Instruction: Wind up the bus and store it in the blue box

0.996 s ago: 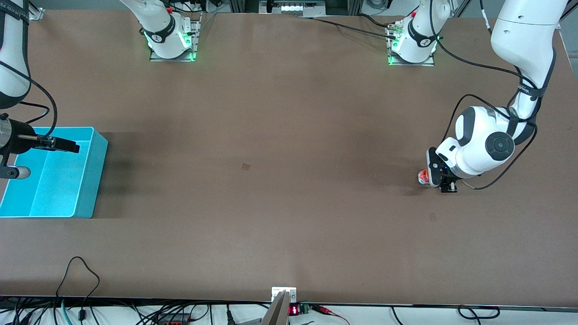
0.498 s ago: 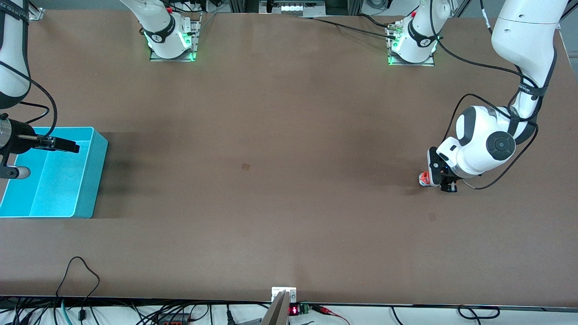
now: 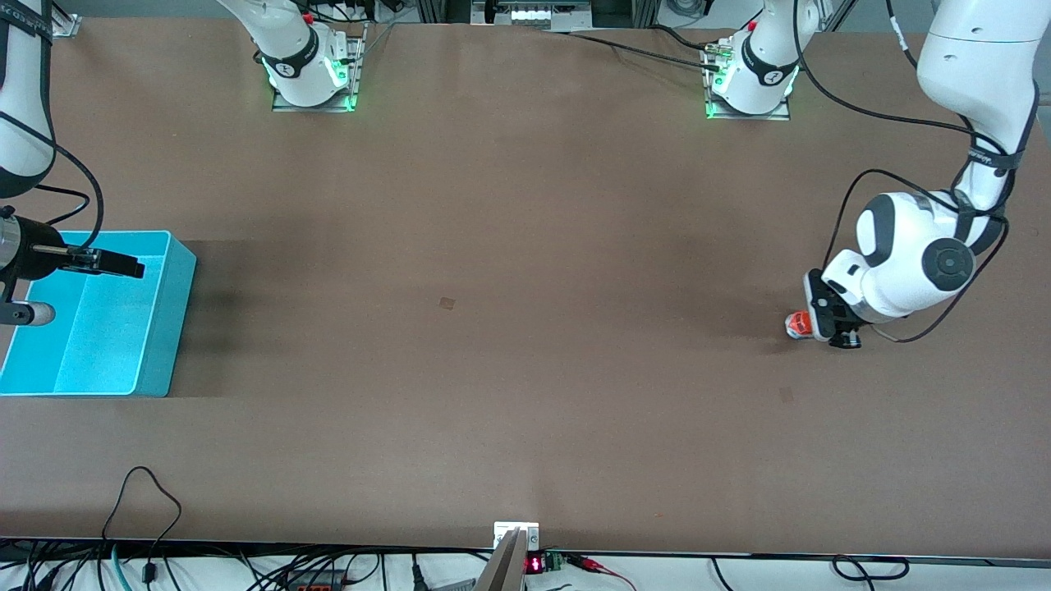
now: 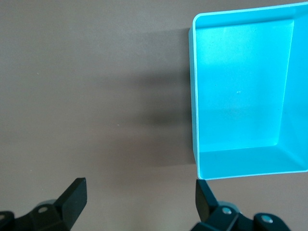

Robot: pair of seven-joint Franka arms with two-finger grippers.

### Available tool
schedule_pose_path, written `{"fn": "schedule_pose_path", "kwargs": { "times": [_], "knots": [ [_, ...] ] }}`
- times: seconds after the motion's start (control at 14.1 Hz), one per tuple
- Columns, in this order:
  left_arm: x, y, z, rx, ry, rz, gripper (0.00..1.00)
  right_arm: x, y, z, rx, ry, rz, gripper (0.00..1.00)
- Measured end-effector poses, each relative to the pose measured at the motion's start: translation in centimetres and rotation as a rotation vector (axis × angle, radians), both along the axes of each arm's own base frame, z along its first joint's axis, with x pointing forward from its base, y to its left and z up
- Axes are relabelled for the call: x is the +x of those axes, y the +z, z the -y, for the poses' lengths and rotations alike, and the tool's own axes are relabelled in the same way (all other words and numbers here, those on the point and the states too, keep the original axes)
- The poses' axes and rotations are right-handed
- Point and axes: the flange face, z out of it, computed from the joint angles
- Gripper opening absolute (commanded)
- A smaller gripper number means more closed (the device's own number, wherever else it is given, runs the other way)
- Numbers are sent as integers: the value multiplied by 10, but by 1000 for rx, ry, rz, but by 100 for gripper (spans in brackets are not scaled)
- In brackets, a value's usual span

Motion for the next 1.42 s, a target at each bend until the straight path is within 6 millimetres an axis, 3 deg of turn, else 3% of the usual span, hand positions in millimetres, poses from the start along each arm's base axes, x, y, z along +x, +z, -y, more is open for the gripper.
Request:
{"fn": "schedule_pose_path", "kwargs": {
  "times": [0.28,0.57,0.64,0.71,0.78,1.14,1.42],
  "knots": [
    [-4,0,-60,-4,-34,4,35,0,0,0,0,0,0,100],
    [-6,0,-81,-5,-31,8,36,0,0,0,0,0,0,100],
    [-7,0,-84,-5,-30,8,41,0,0,0,0,0,0,100],
    [-7,0,-88,-5,-29,9,56,0,0,0,0,0,0,100],
    [-7,0,-90,-5,-28,10,98,0,0,0,0,0,0,100],
    [-8,-15,-93,-11,-25,-2,100,0,0,0,0,0,0,100],
    [-3,1,-91,-14,-15,-23,100,0,0,0,0,0,0,100]
  ]
}}
